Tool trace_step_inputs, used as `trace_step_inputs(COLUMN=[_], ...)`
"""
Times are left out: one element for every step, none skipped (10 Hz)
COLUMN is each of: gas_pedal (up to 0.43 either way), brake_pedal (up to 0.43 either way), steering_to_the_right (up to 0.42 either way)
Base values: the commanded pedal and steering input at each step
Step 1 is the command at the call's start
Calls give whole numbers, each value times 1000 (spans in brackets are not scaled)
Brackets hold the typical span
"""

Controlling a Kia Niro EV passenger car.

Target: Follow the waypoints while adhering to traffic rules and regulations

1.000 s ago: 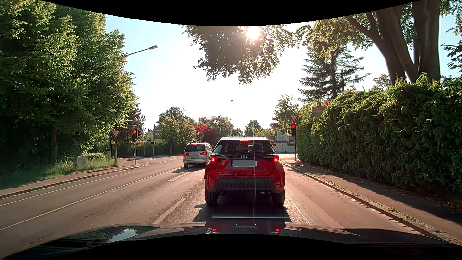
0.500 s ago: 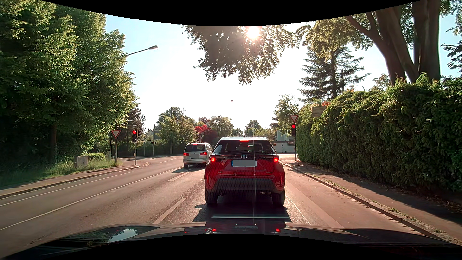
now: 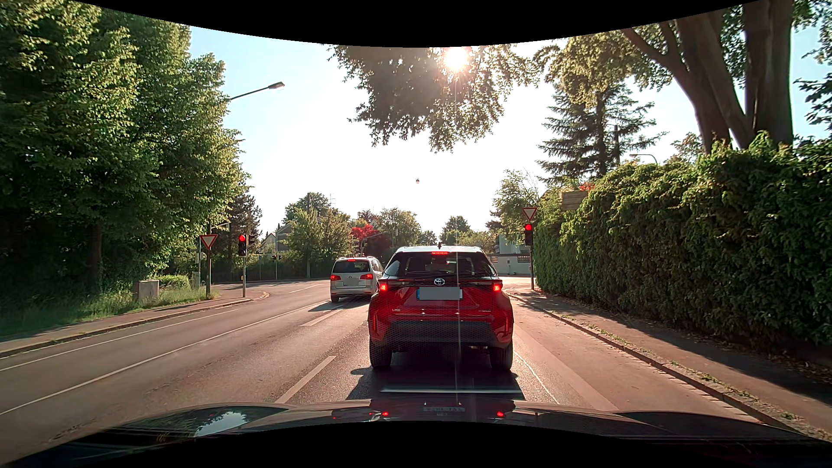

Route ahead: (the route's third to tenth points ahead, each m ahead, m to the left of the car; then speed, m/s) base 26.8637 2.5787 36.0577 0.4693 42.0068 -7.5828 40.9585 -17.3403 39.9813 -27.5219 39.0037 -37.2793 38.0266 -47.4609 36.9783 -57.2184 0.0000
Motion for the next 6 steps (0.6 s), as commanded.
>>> trace_step_inputs(gas_pedal=[0,0,0,0,0,0], brake_pedal=[250,250,250,250,250,250], steering_to_the_right=[-7,-7,-7,-6,-7,-7])
